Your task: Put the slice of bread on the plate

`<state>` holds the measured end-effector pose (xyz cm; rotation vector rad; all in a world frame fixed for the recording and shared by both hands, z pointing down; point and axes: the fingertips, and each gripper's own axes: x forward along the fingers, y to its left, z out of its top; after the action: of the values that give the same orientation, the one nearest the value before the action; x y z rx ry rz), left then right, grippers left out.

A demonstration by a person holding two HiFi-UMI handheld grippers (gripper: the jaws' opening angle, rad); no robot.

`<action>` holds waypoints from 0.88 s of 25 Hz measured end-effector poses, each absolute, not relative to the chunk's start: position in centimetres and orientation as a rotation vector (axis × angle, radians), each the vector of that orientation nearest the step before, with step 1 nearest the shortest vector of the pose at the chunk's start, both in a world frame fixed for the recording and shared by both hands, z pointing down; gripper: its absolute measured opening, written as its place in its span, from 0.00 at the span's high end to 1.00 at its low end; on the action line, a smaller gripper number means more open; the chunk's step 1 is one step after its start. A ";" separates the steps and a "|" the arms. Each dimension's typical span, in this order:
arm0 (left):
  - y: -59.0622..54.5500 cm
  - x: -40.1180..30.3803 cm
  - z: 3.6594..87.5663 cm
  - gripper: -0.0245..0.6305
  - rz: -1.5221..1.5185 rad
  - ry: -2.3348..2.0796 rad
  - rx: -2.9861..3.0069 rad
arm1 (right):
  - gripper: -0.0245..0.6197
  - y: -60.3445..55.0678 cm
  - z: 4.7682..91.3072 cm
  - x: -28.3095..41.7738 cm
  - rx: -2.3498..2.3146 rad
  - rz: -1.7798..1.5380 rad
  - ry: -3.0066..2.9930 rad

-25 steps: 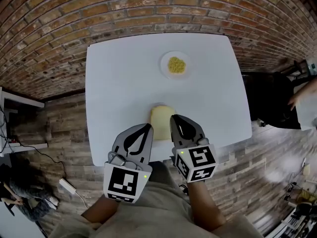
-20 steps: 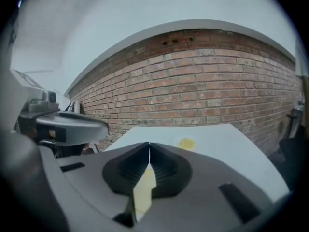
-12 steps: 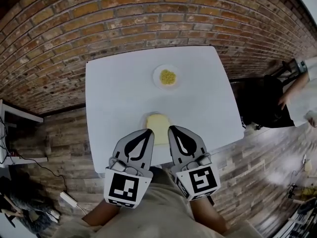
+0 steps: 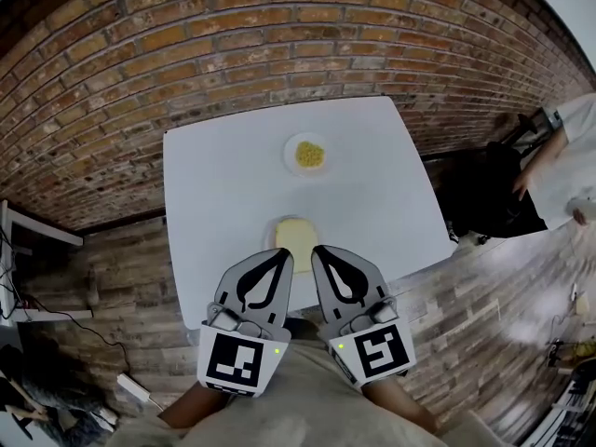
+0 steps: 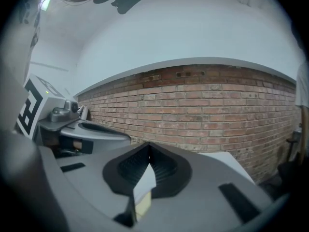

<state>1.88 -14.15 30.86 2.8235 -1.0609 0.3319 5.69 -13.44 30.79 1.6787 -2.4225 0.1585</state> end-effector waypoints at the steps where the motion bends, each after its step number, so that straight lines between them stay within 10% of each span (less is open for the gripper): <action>1: -14.0 1.8 30.7 0.95 0.330 -1.059 2.830 | 0.95 -13.2 30.7 5.6 1.674 0.153 -2.422; 22: -13.1 1.4 32.0 0.95 0.371 -1.015 2.806 | 0.95 -12.4 31.8 5.0 1.620 0.205 -2.438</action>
<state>1.37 -13.08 32.00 2.8058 -1.0146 0.3711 5.04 -12.45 31.75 1.6197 -2.4378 0.2052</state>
